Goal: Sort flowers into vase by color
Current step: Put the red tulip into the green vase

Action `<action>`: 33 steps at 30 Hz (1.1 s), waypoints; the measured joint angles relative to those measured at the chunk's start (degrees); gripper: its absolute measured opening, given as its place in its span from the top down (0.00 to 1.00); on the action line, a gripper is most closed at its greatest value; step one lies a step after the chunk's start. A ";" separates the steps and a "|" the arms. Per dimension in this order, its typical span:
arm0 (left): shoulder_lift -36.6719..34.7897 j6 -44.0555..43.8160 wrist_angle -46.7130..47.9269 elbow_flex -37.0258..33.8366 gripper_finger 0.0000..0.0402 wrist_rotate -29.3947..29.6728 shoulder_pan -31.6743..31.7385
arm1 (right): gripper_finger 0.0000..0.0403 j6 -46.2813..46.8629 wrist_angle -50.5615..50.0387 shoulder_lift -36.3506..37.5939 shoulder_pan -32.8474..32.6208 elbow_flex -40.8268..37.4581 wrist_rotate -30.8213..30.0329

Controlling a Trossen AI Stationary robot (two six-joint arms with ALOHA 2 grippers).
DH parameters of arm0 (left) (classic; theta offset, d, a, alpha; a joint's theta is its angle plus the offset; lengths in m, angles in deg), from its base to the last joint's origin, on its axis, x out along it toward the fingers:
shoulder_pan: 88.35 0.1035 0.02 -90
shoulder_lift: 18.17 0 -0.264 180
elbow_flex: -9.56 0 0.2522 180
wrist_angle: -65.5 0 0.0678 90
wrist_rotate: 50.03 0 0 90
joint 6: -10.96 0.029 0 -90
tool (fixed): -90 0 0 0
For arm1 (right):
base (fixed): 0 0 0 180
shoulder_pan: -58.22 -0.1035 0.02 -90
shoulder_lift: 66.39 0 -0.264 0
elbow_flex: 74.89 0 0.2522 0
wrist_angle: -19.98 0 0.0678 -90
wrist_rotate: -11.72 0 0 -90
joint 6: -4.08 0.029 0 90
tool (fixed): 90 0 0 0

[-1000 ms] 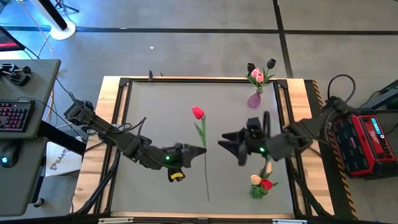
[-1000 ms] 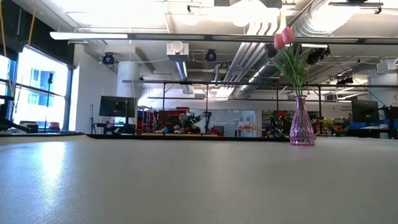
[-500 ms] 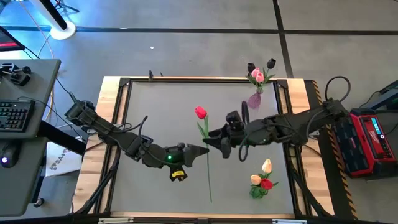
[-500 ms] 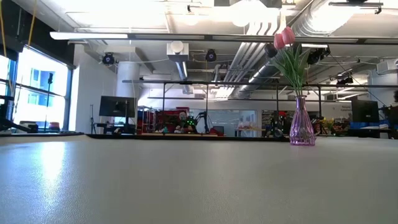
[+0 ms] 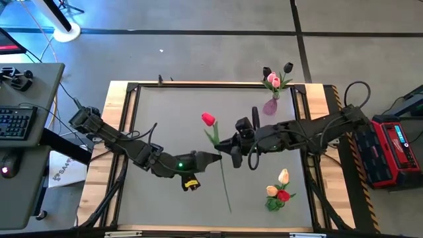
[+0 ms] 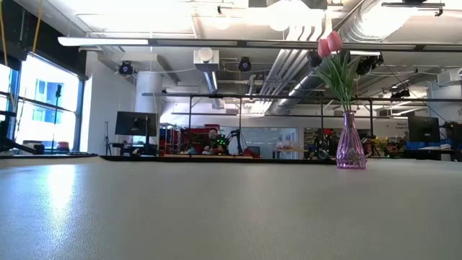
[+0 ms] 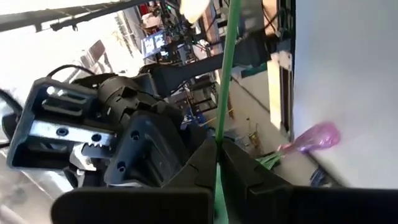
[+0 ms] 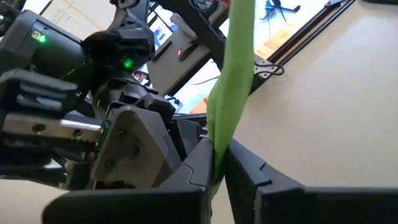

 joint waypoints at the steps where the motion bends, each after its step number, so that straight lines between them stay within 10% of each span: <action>1: 0.00 -1.63 0.08 0.00 1.00 -0.36 0.00 | 0.95 0.04 -0.11 0.00 0.08 0.00 0.22; 13: 0.00 -35.06 0.92 0.00 0.93 -7.49 0.07 | 1.00 -1.79 -3.18 0.00 -0.95 0.02 -0.80; 33: 0.00 -119.35 4.17 0.02 0.67 -11.68 2.44 | 1.00 -12.38 -12.68 1.94 -12.31 0.00 -26.98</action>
